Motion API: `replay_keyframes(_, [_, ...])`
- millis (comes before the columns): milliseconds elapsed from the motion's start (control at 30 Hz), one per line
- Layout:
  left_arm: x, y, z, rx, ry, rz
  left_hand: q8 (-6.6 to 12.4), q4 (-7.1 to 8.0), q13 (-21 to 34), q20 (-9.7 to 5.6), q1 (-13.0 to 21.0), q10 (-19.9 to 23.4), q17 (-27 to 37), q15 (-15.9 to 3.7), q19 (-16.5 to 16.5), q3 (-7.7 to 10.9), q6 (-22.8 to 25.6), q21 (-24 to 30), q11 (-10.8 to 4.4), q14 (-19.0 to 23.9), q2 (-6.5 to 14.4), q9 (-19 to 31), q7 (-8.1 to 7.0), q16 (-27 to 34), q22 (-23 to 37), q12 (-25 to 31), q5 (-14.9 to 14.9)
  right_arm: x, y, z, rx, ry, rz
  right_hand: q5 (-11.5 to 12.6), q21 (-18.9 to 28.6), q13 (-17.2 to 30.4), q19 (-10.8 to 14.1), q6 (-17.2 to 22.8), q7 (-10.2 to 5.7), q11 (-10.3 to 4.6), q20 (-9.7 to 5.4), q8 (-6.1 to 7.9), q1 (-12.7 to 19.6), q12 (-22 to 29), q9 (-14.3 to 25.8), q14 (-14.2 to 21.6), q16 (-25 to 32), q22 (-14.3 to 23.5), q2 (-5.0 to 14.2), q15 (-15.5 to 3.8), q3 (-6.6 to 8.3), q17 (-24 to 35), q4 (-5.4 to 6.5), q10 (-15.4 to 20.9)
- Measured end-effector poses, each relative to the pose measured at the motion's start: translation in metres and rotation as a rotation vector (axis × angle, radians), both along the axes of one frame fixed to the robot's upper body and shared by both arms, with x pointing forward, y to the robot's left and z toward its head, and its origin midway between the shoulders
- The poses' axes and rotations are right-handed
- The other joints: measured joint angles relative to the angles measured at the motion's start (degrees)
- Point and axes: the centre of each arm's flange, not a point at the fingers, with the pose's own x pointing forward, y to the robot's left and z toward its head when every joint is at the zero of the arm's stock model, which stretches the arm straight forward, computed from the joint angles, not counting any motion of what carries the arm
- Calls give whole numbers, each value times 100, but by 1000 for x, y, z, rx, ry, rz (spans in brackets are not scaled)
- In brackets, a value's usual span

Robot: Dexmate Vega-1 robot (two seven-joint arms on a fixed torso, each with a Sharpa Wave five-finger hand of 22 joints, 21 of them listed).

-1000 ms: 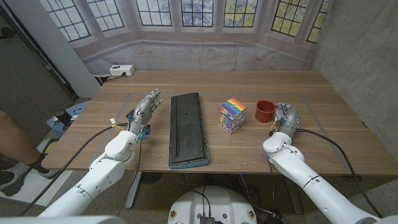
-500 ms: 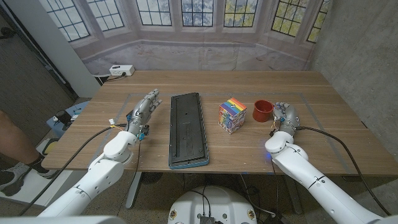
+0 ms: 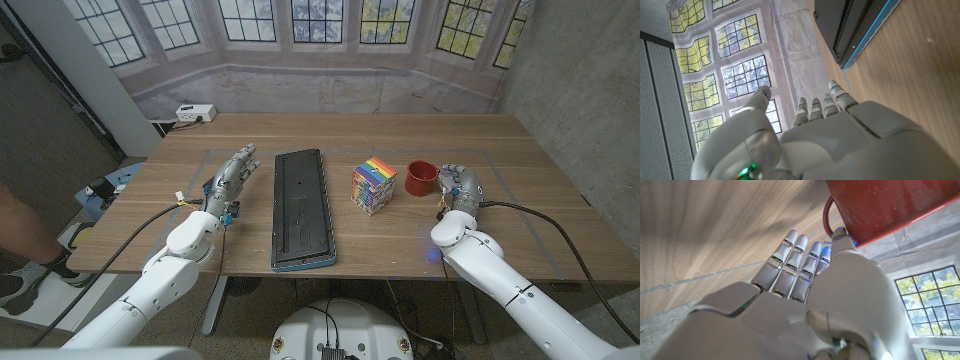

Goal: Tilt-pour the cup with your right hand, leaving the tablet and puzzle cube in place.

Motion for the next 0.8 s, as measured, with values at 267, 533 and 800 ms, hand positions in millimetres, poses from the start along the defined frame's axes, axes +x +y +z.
replay_keyframes(267, [0,-1,-1,-2,2,0,0,0,0,0,0,0,0,0,0,0,0,0,0,0,0,0,0,0,0,0,0,-5,-9,-2,-17,16,1,0,-20,0,-9,-38,-23,8,-9,25,0,0,0,-51,0,0,0,11,0,0,0,-53])
replay_keyframes(533, [-2,-2,-2,0,0,4,0,0,0,0,30,0,0,0,0,0,0,0,0,0,-31,0,0,0,0,0,0,-9,-15,-2,-23,23,5,0,-19,0,-9,-60,-1,8,-9,24,0,15,1,-51,-1,-13,0,11,0,1,0,-52])
replay_keyframes(800, [-3,-3,0,5,3,5,0,11,0,0,30,0,0,0,0,-11,0,0,0,0,-31,0,0,0,0,0,0,-9,-14,-1,-24,29,34,0,-19,0,-8,-59,-1,9,-9,46,0,27,1,-51,0,-13,0,11,0,1,0,-51])
